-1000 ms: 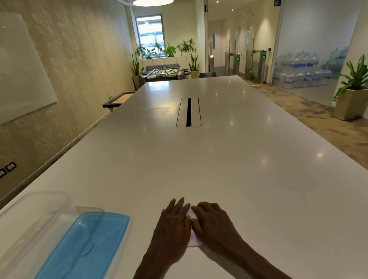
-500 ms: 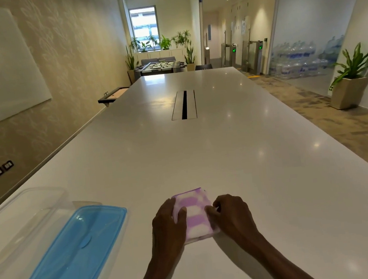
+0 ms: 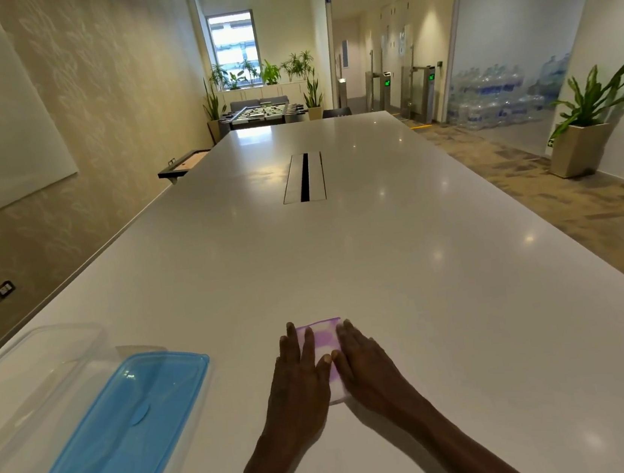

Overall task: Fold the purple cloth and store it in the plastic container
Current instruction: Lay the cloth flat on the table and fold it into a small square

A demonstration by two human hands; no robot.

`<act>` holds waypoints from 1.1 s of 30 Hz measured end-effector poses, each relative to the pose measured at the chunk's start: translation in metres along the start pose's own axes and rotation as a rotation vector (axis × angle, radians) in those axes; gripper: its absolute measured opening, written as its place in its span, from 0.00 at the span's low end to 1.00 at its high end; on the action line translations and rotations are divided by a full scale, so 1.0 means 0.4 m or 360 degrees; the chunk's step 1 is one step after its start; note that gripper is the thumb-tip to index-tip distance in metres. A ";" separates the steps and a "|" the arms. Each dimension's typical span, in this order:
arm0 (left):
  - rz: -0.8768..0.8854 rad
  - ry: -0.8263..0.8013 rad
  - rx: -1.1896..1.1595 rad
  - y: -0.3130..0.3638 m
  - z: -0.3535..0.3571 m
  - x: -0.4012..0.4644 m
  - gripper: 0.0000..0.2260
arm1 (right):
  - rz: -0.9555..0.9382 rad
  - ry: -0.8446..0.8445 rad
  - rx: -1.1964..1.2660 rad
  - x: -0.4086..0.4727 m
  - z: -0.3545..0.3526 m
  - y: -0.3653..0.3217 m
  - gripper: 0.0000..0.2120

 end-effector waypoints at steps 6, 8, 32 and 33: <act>0.0101 -0.0019 -0.0033 -0.012 0.004 0.000 0.26 | 0.0081 0.0534 0.0452 0.027 -0.027 0.003 0.09; 0.0139 -0.0028 -0.0064 -0.009 0.002 -0.001 0.25 | 0.0102 0.0571 0.0502 0.031 -0.034 0.001 0.07; 0.0149 0.0095 -0.0142 0.031 -0.012 0.041 0.23 | -0.0048 0.0288 -0.0193 0.043 -0.044 -0.044 0.25; 0.0132 0.0077 -0.0189 0.035 -0.011 0.037 0.23 | 0.0006 0.0205 -0.0191 0.040 -0.034 -0.038 0.25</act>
Point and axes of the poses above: each hand's wrist, its own x-axis towards the middle knuckle, its own z-axis out of the palm, y = z × x, the point moved 4 cm from there along x, towards the middle knuckle, and after that the axes turned 2 degrees about y, right-handed, at the moved point
